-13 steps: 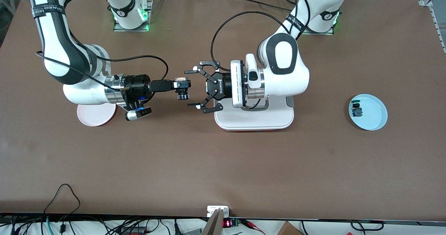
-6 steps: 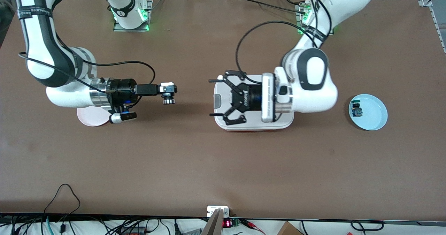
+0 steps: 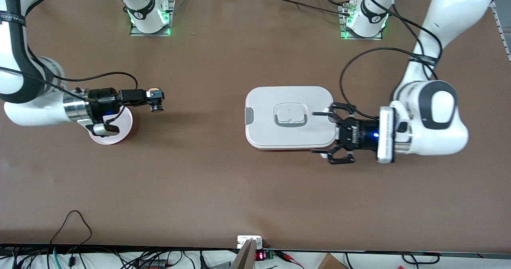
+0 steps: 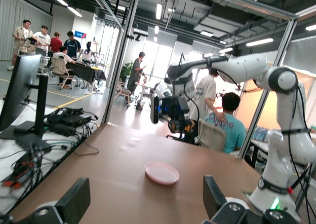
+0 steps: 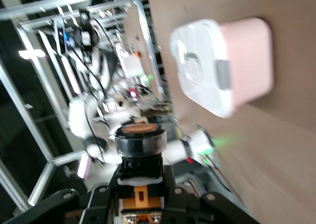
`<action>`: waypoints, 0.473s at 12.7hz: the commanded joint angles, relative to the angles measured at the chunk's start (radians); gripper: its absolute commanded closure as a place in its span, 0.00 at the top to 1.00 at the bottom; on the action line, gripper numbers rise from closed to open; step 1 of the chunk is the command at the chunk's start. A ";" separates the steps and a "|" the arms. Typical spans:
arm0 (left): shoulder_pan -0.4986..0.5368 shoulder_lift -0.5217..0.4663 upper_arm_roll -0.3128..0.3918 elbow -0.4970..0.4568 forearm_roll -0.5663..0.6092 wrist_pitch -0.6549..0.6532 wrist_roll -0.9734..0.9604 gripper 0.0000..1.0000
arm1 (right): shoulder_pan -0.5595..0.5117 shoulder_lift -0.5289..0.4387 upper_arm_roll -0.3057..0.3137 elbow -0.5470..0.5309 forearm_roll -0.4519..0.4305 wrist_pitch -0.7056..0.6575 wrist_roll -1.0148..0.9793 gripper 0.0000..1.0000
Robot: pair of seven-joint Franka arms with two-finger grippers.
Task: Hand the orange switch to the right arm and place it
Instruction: 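Open the left gripper and withdraw it while the right gripper holds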
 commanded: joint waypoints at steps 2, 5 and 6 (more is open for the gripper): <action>0.156 0.079 -0.016 0.030 0.026 -0.075 0.100 1.00 | -0.042 -0.025 0.010 0.001 -0.310 -0.022 -0.195 0.04; 0.258 0.119 0.025 0.098 0.142 -0.155 0.092 1.00 | -0.060 -0.031 0.009 0.002 -0.559 0.003 -0.335 0.04; 0.282 0.117 0.027 0.132 0.205 -0.170 0.090 1.00 | -0.060 -0.031 0.009 0.002 -0.626 0.038 -0.377 0.05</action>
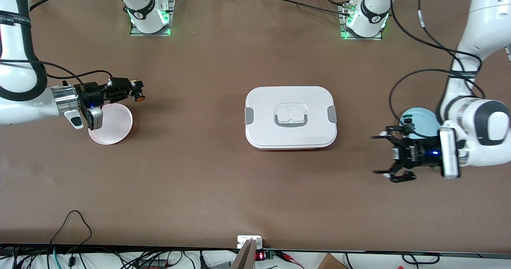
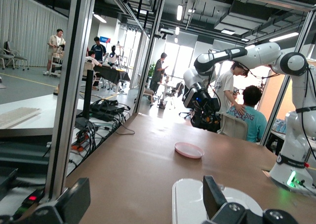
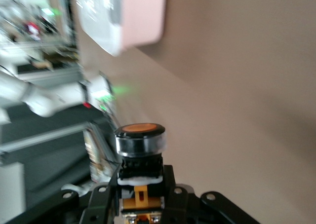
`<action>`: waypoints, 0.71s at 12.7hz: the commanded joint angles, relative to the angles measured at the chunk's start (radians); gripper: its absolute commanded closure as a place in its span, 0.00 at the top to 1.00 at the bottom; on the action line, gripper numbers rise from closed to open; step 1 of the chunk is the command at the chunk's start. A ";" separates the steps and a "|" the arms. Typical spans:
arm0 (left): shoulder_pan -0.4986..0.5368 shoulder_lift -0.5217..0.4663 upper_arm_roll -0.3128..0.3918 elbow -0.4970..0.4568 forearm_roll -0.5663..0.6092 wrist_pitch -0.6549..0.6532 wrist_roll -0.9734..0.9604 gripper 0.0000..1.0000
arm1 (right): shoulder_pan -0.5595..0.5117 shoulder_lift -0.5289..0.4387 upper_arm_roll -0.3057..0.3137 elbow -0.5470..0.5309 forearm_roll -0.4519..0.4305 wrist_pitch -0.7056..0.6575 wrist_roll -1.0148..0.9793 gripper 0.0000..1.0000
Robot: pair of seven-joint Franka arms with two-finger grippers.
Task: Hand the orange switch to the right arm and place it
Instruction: 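Open the left gripper and withdraw it while the right gripper holds, then lower the switch toward the white plate while the left gripper returns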
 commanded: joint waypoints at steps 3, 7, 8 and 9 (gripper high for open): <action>0.085 0.007 0.007 0.163 0.312 -0.056 -0.059 1.00 | -0.011 -0.016 0.009 -0.008 -0.263 0.112 -0.139 0.05; 0.081 -0.001 0.010 0.283 0.551 -0.046 -0.294 1.00 | -0.008 -0.005 0.009 -0.036 -0.481 0.272 -0.325 0.05; 0.081 -0.018 0.008 0.291 0.614 -0.046 -0.411 1.00 | -0.008 -0.005 0.010 -0.051 -0.521 0.309 -0.361 0.05; 0.082 -0.060 0.008 0.288 0.683 -0.047 -0.512 1.00 | -0.008 -0.005 0.009 -0.068 -0.566 0.364 -0.403 0.05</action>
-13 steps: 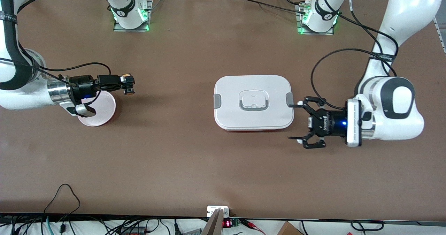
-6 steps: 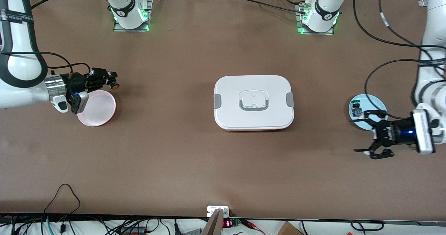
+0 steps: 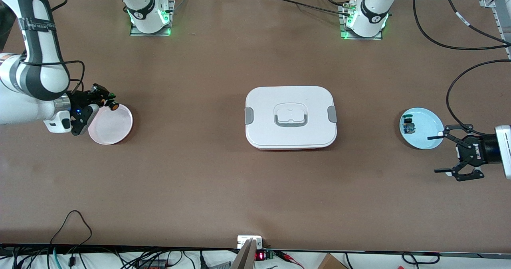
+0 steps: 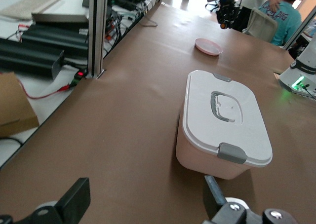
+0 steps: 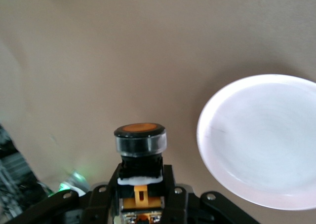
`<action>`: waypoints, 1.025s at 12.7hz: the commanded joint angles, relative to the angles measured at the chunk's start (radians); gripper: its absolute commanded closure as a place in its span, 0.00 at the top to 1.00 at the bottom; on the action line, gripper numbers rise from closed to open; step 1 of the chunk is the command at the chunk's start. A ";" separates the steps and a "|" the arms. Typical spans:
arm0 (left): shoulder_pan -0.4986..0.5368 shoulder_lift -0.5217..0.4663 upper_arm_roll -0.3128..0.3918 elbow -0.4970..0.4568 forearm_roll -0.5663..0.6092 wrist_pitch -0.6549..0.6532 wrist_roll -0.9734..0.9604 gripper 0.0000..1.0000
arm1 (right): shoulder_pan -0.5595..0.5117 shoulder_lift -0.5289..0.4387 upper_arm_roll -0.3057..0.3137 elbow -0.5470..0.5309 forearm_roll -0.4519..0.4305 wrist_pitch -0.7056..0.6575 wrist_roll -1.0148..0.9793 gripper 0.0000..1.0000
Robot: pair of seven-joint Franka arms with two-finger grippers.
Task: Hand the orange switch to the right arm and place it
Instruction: 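Lower the switch toward the white plate while the left gripper returns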
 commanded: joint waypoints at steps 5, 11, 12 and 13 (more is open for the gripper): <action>-0.002 -0.290 -0.008 -0.082 0.402 -0.018 -0.516 1.00 | -0.012 -0.013 0.006 -0.196 -0.221 0.439 -0.296 0.05; -0.025 -0.550 -0.086 -0.255 0.669 -0.119 -1.027 1.00 | -0.022 -0.011 0.006 -0.296 -0.301 0.717 -0.455 0.05; -0.025 -0.556 -0.110 -0.255 0.706 -0.144 -1.119 1.00 | -0.022 -0.011 0.006 -0.311 -0.301 0.746 -0.457 0.05; -0.025 -0.570 -0.129 -0.259 0.743 -0.156 -1.199 1.00 | -0.022 -0.011 0.006 -0.339 -0.301 0.795 -0.460 0.05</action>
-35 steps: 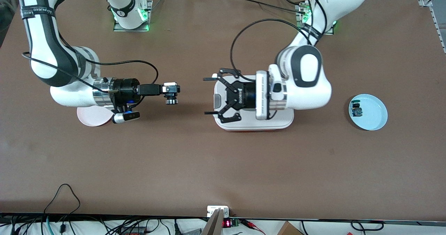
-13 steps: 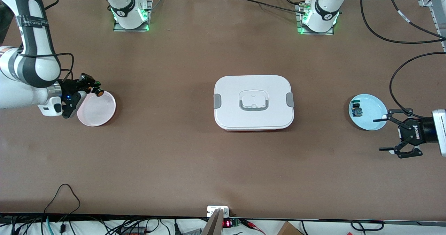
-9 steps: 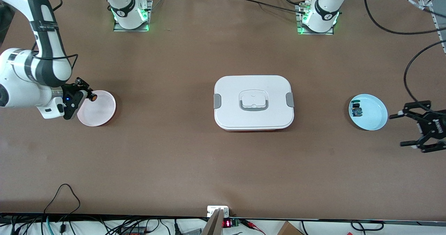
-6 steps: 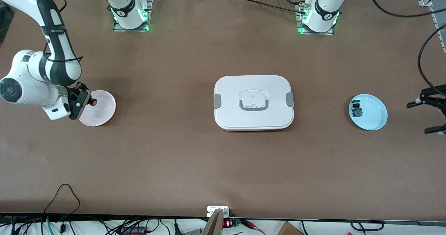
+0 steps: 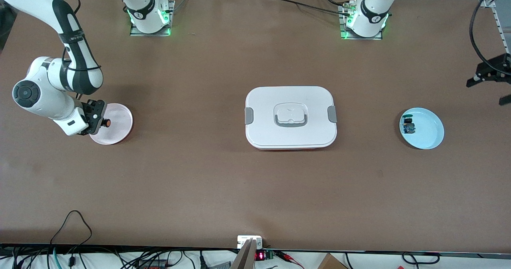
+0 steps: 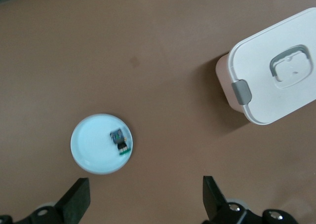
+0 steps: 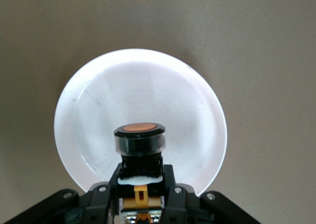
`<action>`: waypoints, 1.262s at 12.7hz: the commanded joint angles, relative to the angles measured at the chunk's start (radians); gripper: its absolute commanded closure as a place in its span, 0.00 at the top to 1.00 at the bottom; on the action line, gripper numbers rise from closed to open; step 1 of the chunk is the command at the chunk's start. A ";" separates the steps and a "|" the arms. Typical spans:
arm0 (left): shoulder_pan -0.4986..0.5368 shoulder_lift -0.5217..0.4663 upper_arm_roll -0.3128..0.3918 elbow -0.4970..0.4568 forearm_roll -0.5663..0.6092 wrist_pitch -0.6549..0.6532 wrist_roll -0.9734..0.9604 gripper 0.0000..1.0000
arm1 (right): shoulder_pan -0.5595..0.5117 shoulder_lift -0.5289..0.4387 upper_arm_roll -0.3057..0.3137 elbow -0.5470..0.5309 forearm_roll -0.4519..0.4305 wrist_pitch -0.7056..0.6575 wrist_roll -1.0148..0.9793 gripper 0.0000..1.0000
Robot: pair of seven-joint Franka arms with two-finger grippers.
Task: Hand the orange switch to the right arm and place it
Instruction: 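Lower the switch toward the white plate while the left gripper returns, then set the orange switch on the white plate and open the right gripper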
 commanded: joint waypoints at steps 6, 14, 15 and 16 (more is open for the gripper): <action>0.010 -0.123 -0.078 -0.238 0.126 0.046 -0.447 1.00 | -0.022 0.000 0.009 -0.135 -0.020 0.220 -0.146 0.07; 0.015 -0.152 -0.074 -0.365 0.112 0.177 -0.468 1.00 | -0.027 0.042 0.010 -0.156 -0.014 0.295 -0.209 0.07; 0.009 -0.151 -0.074 -0.355 0.112 0.175 -0.468 1.00 | -0.027 0.045 0.010 -0.156 -0.014 0.297 -0.209 0.07; 0.006 -0.137 -0.076 -0.339 0.113 0.168 -0.468 1.00 | -0.027 0.048 0.010 -0.156 -0.014 0.297 -0.209 0.07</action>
